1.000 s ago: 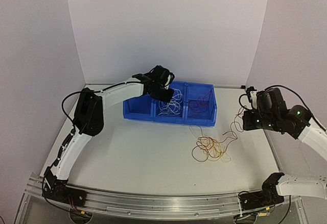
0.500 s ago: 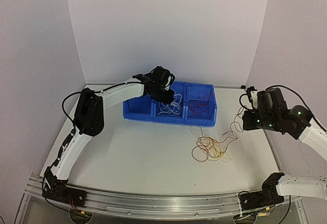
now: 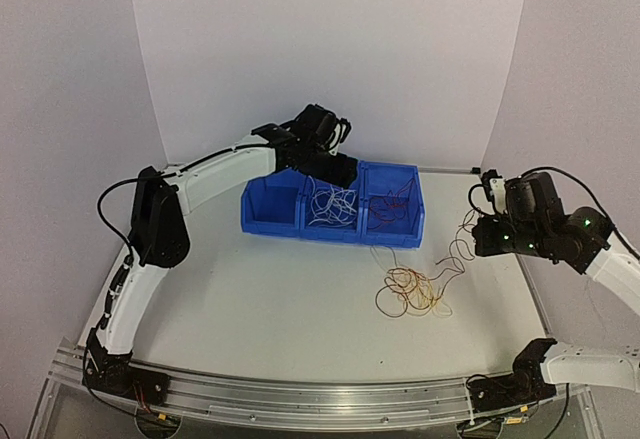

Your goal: Untangle the cables

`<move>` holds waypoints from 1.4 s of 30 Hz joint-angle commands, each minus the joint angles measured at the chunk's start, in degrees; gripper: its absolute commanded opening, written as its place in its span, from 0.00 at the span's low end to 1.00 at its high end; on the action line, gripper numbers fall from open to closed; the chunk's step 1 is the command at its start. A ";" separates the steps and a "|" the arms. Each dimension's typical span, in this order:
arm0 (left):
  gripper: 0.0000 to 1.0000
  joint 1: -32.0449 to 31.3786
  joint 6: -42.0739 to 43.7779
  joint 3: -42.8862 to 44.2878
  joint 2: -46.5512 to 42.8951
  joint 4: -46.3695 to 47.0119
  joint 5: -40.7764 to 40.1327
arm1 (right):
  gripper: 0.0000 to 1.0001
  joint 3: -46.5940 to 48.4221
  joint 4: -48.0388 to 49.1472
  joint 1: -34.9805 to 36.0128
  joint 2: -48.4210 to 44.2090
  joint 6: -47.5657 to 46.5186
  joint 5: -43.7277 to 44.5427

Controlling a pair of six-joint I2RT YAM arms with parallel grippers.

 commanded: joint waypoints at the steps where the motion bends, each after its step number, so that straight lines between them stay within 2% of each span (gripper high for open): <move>1: 0.92 -0.80 0.63 1.07 -5.83 0.02 -2.31 | 0.00 3.38 0.88 -0.12 -0.08 0.07 -1.83; 3: 0.99 -1.16 0.48 -0.08 -7.23 0.30 -2.55 | 0.00 4.62 0.98 -0.10 0.44 -0.41 -3.43; 8: 1.00 -2.08 -0.29 -7.65 -14.33 3.71 -2.45 | 0.00 12.48 1.70 -0.11 3.46 -1.30 -12.92; 18: 1.00 -3.38 -4.75 -43.92 -41.09 18.49 -4.85 | 0.00 32.48 3.36 -0.04 12.29 -3.91 -28.28; 23: 1.00 -3.48 -8.46 -55.68 -48.81 21.49 -3.53 | 0.00 39.33 7.02 -0.03 16.82 -4.82 -31.62; 27: 1.00 -3.48 -10.71 -60.57 -50.52 22.68 -1.24 | 0.00 44.76 10.77 -0.01 20.88 -5.60 -31.40; 35: 1.00 -3.71 -11.99 -64.84 -49.25 24.28 2.50 | 0.00 56.91 16.23 0.01 28.19 -4.82 -31.04; 42: 1.00 -4.41 -11.31 -67.00 -48.50 28.10 5.93 | 0.00 62.35 20.72 -0.04 32.03 -5.68 -27.43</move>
